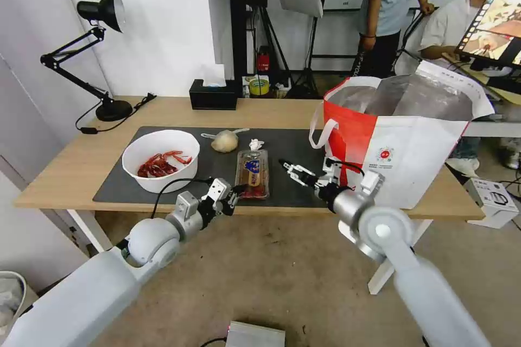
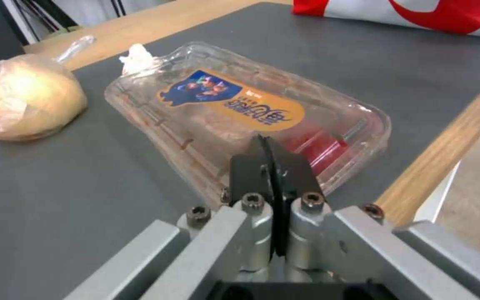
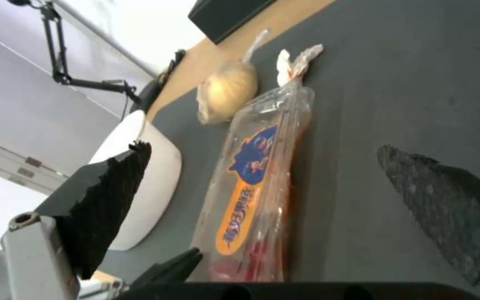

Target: Pick up the trash from the table and place it into the takeout bag.

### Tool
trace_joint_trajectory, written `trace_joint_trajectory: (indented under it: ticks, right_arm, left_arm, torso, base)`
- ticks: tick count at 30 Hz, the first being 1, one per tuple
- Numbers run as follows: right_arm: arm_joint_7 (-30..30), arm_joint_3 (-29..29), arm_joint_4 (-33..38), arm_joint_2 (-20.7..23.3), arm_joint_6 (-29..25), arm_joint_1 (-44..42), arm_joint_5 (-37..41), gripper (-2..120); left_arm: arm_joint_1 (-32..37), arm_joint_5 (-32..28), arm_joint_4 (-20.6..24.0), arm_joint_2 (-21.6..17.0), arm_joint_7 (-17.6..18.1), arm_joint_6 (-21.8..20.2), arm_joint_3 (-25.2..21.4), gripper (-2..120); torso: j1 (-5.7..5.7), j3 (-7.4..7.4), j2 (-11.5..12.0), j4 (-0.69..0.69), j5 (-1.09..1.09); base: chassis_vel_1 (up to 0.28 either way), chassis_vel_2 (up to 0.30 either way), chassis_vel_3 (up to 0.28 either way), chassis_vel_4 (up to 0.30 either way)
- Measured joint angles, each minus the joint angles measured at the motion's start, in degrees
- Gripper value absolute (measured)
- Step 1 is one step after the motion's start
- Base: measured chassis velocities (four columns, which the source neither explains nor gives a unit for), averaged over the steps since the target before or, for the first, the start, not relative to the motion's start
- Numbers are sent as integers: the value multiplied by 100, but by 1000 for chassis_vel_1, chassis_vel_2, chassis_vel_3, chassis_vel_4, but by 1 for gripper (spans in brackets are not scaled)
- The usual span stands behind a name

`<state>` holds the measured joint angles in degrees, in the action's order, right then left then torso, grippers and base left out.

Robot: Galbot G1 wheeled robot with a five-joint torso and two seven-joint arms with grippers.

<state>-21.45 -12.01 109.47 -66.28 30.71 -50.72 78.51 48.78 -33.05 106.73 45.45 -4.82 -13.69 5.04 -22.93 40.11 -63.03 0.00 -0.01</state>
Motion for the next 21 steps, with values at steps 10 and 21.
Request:
trace_joint_trajectory:
  ticks: [10, 21]
  right_arm:
    - [-737, 361, -566, -359, 549, 804, 279, 100]
    - [-1097, 515, -1039, -641, 1063, 1279, 641, 100]
  left_arm:
    - [11, 0, 36, -54, 0, 12, -1, 0]
    - [-21, -15, 46, -56, 13, 44, 8, 0]
  torso:
    - [0, 0, 0, 0, 0]
    - [0, 0, 0, 0, 0]
  base:
    - [0, 0, 0, 0]
    - [0, 0, 0, 0]
